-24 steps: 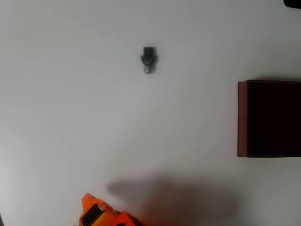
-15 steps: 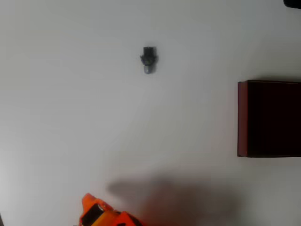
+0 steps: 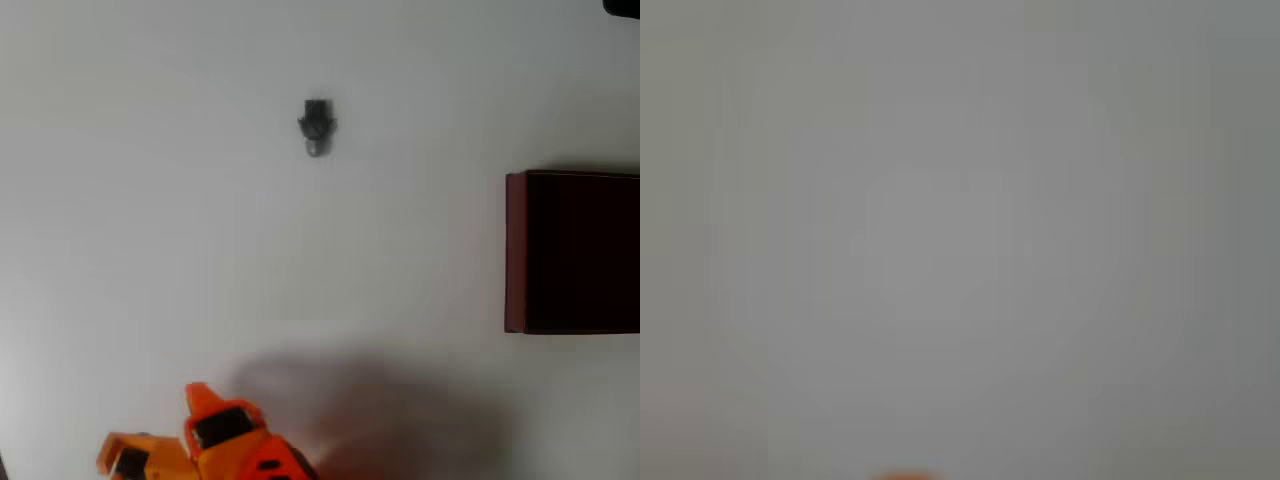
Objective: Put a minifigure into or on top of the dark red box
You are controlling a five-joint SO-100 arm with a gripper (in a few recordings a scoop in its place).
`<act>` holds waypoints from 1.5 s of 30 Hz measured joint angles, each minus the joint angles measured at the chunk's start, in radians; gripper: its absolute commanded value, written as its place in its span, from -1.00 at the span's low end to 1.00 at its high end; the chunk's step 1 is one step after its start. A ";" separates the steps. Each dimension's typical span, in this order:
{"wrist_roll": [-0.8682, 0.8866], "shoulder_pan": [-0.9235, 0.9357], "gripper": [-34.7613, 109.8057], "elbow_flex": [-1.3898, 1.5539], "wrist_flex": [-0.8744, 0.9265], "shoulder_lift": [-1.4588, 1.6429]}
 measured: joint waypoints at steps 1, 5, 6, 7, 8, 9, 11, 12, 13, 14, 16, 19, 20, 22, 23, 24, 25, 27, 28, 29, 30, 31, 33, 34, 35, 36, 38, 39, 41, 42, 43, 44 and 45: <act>0.094 0.021 -0.43 -0.005 0.000 0.000; 0.468 0.184 -0.36 -0.063 0.028 -0.032; 0.541 0.215 -0.36 -0.074 0.026 -0.038; 0.597 0.239 -0.34 -0.078 0.015 -0.051; 0.635 0.265 -0.34 -0.091 -0.008 -0.072; 0.669 0.288 -0.34 -0.109 -0.026 -0.110; 0.738 0.341 -0.31 -0.166 -0.058 -0.221; 0.759 0.364 -0.30 -0.201 -0.072 -0.301; 0.779 0.385 -0.30 -0.249 -0.075 -0.397; 0.788 0.410 -0.30 -0.308 -0.075 -0.508; 0.807 0.443 -0.30 -0.459 -0.054 -0.747; 0.828 0.466 -0.28 -0.699 0.000 -1.117; 0.834 0.466 -0.28 -0.770 0.017 -1.218; 0.862 0.486 -0.25 -0.881 0.037 -1.378; 0.882 0.497 -0.23 -0.907 0.038 -1.424; 0.905 0.518 -0.22 -0.927 0.040 -1.450; 0.922 0.534 -0.22 -0.943 0.040 -1.471; 0.948 0.554 -0.21 -0.965 0.038 -1.494; 0.962 0.558 -0.20 -0.974 0.028 -1.508; 0.971 0.563 -0.19 -0.989 0.015 -1.525; 0.985 0.568 -0.19 -1.005 0.009 -1.545; 0.999 0.571 -0.19 -1.019 0.000 -1.568; 1.009 0.578 -0.19 -1.075 -0.008 -1.617; 1.012 0.583 -0.19 -1.111 -0.006 -1.649; 1.012 0.586 -0.18 -1.144 -0.006 -1.684; 1.012 0.589 -0.18 -1.172 -0.005 -1.718; 1.012 0.591 -0.18 -1.226 -0.012 -1.769; 1.012 0.591 -0.17 -1.253 -0.017 -1.793; 1.012 0.588 -0.17 -1.285 -0.020 -1.839; 1.009 0.592 -0.17 -1.298 -0.028 -1.861; 1.002 0.601 -0.17 -1.305 -0.037 -1.881; 0.996 0.611 -0.16 -1.321 -0.043 -1.898; 0.994 0.624 -0.16 -1.336 -0.044 -1.916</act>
